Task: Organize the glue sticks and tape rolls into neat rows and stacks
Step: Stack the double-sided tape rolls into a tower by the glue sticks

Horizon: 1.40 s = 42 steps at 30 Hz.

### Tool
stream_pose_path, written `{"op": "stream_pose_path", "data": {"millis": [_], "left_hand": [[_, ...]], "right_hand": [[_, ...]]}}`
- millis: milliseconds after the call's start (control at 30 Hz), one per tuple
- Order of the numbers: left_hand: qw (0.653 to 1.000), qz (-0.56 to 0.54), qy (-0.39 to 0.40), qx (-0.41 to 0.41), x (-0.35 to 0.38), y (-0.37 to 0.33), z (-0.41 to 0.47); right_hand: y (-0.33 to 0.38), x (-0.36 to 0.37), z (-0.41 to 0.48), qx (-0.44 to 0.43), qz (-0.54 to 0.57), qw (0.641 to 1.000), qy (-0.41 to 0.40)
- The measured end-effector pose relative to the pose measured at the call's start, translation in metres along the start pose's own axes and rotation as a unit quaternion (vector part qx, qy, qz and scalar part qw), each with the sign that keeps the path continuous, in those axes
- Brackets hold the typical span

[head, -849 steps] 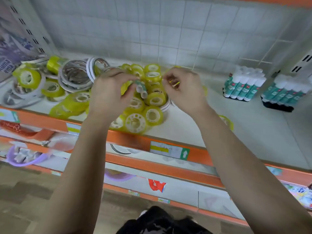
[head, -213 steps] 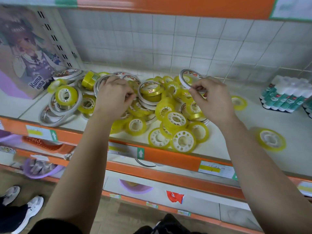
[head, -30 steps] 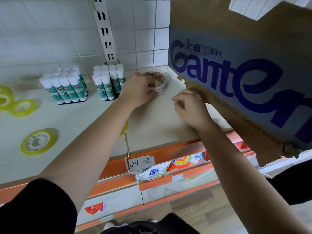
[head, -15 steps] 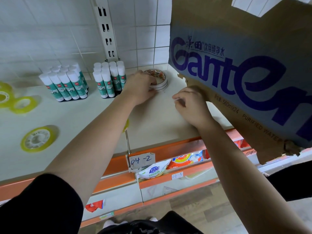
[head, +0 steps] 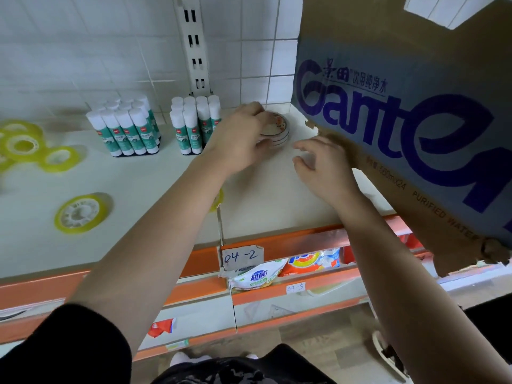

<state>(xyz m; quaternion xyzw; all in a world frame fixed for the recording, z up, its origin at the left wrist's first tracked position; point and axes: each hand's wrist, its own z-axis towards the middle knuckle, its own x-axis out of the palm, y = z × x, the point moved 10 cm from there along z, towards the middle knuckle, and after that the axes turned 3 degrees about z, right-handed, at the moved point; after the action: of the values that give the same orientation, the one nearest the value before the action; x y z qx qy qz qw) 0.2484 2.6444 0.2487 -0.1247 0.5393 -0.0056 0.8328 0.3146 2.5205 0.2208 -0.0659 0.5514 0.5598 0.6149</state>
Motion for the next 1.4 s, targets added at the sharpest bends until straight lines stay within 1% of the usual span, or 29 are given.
{"op": "stream_pose_path", "data": {"millis": [100, 200, 367, 500, 733, 967, 1133, 1267, 1400], "left_hand": [[0.995, 0.05, -0.082, 0.013, -0.037, 0.0, -0.028], [0.985, 0.113, -0.132, -0.007, -0.07, 0.015, -0.067], [0.96, 0.182, -0.171, -0.127, -0.12, 0.081, -0.149], [0.939, 0.217, -0.168, -0.209, -0.153, 0.135, -0.207], [0.915, 0.237, -0.173, -0.277, -0.208, 0.207, -0.307], [0.903, 0.255, -0.175, -0.299, -0.269, 0.294, -0.4], [0.913, 0.238, -0.159, -0.289, -0.298, 0.358, -0.454], [0.921, 0.202, -0.159, -0.292, -0.319, 0.396, -0.487], [0.913, 0.213, -0.158, -0.31, -0.334, 0.424, -0.506]], "right_hand": [[0.028, -0.011, 0.007, -0.033, 0.025, 0.998, -0.041], [0.07, -0.011, 0.014, -0.077, 0.055, 0.994, -0.057], [0.15, 0.021, 0.022, -0.165, 0.087, 0.981, -0.06], [0.212, 0.059, 0.021, -0.212, 0.119, 0.969, -0.043], [0.319, 0.142, 0.009, -0.247, 0.143, 0.958, 0.026], [0.436, 0.228, 0.004, -0.259, 0.182, 0.947, 0.053], [0.512, 0.285, 0.001, -0.255, 0.197, 0.944, 0.065], [0.563, 0.323, -0.003, -0.251, 0.196, 0.943, 0.097], [0.606, 0.355, -0.007, -0.267, 0.169, 0.939, 0.132]]}}
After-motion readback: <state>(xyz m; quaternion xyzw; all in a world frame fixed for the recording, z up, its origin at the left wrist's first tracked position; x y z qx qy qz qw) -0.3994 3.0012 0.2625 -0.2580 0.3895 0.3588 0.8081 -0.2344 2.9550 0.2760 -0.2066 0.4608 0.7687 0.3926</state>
